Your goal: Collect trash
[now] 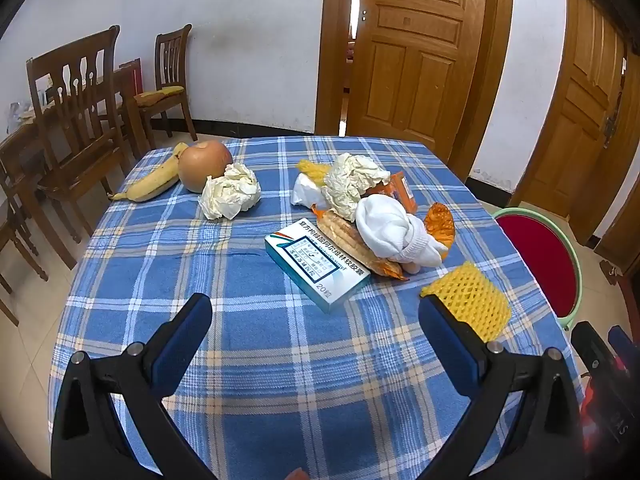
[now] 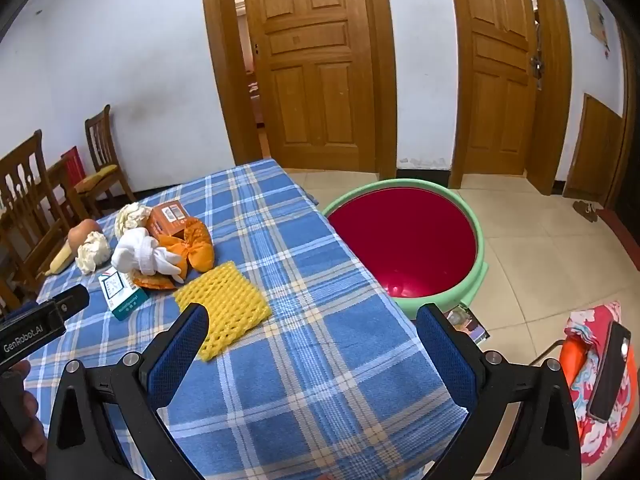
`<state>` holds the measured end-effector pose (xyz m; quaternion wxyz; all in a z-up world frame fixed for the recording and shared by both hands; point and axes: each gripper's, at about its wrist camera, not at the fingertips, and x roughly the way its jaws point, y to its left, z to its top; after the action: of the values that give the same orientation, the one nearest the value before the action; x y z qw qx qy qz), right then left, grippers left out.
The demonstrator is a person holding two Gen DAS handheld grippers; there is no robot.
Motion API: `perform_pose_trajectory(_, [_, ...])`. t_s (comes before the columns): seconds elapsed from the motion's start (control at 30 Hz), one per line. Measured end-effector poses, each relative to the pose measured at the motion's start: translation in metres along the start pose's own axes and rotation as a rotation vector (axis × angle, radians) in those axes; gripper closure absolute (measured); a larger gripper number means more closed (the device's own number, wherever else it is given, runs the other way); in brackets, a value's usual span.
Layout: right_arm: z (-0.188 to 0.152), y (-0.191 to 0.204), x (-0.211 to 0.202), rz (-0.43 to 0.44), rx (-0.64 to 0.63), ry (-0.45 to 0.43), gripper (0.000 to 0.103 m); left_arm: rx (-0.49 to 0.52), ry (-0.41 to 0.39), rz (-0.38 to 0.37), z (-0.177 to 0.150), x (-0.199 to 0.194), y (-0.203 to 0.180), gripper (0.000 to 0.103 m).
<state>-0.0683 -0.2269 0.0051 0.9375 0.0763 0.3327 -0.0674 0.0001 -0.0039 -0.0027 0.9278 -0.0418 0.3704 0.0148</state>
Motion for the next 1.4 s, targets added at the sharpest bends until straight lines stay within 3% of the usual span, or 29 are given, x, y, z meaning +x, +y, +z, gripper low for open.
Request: perform_pose_trajectory(1.4, [-0.0011, 0.0004, 0.0027, 0.002, 0.003, 0.010, 0.000, 0.001, 0.004, 0.000, 0.0017, -0.0017, 0.0030, 0.002])
